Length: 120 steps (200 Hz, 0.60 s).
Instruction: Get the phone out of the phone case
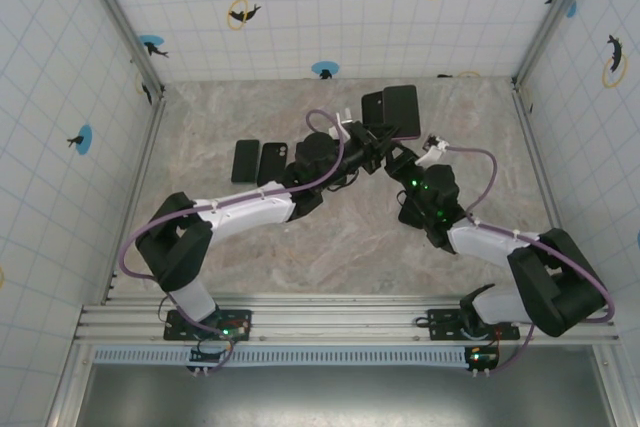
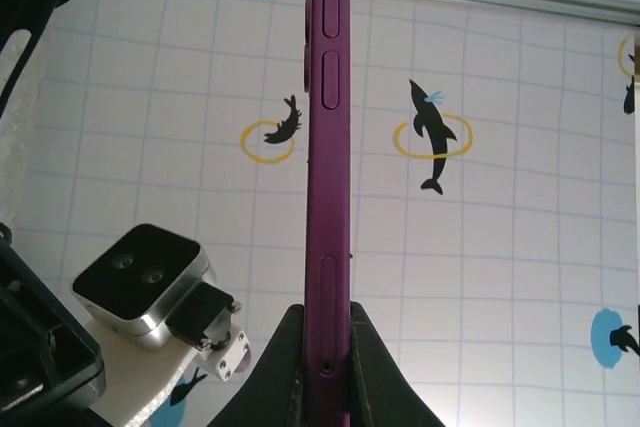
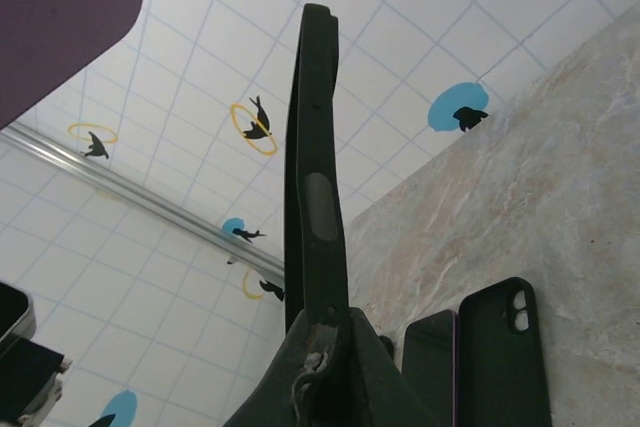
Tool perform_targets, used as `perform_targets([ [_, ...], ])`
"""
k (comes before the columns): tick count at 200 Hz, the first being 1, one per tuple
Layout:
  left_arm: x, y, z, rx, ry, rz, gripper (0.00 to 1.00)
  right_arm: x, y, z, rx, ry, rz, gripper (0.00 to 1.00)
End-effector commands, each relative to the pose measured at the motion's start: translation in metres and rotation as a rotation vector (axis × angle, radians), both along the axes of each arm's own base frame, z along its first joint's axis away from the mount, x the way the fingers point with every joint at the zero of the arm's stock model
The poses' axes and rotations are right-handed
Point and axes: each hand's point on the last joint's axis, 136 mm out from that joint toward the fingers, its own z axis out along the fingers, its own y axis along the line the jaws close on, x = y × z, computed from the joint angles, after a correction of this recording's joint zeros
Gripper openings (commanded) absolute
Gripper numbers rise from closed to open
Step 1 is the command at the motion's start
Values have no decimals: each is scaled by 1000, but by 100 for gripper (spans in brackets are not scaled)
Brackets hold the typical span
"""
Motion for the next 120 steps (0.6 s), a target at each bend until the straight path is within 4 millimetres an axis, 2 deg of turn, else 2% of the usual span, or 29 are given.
perform_targets([
  [1, -2, 14, 18, -45, -44, 3, 0, 4, -18, -6, -14, 27, -79, 0],
  [21, 2, 28, 3, 12, -47, 13, 0, 0, -35, -28, -60, 104, -118, 0],
  [50, 10, 42, -27, 103, -42, 5, 0, -8, -56, -50, -79, 163, -145, 0],
  [54, 10, 45, -42, 132, -24, 5, 0, -9, -59, -53, -79, 170, -148, 0],
  [80, 14, 51, -90, 224, 28, -3, 0, -15, -71, -70, -71, 212, -144, 1],
  [120, 26, 42, -140, 317, 66, -43, 0, -21, -76, -88, -65, 254, -128, 1],
])
